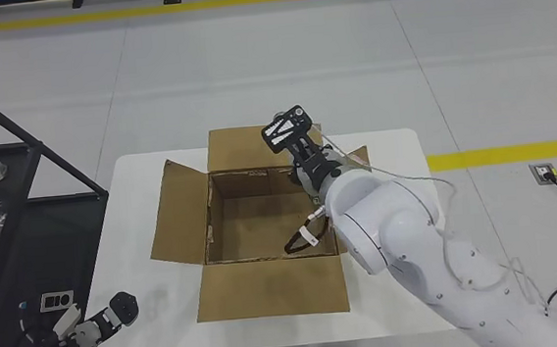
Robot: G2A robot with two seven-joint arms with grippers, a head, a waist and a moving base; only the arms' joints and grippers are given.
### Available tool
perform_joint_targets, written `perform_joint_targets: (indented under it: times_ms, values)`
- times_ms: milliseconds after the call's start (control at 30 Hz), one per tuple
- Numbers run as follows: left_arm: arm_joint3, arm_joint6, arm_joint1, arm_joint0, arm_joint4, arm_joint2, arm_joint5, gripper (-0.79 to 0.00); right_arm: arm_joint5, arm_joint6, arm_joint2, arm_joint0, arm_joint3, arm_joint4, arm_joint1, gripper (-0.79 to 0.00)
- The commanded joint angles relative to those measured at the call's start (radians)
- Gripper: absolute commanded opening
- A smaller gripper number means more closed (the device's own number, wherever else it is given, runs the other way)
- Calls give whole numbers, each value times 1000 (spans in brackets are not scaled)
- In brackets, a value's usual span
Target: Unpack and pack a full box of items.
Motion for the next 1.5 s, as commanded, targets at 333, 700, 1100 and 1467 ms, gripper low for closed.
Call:
perform_joint_targets:
  times_ms: [333, 700, 1100, 1467]
  values:
    - [0, 0, 0, 0, 0, 0, 0, 0, -1, -1, 3, -3, -4, -1, 1, -785]
    - [0, 0, 0, 0, 0, 0, 0, 0, -313, -91, -34, 92, 201, 137, -24, -785]
    - [0, 0, 0, 0, 0, 0, 0, 0, -731, -266, -363, 327, 879, 426, -232, -785]
    - [0, 0, 0, 0, 0, 0, 0, 0, -773, -486, -524, 331, 1302, 307, -434, -785]
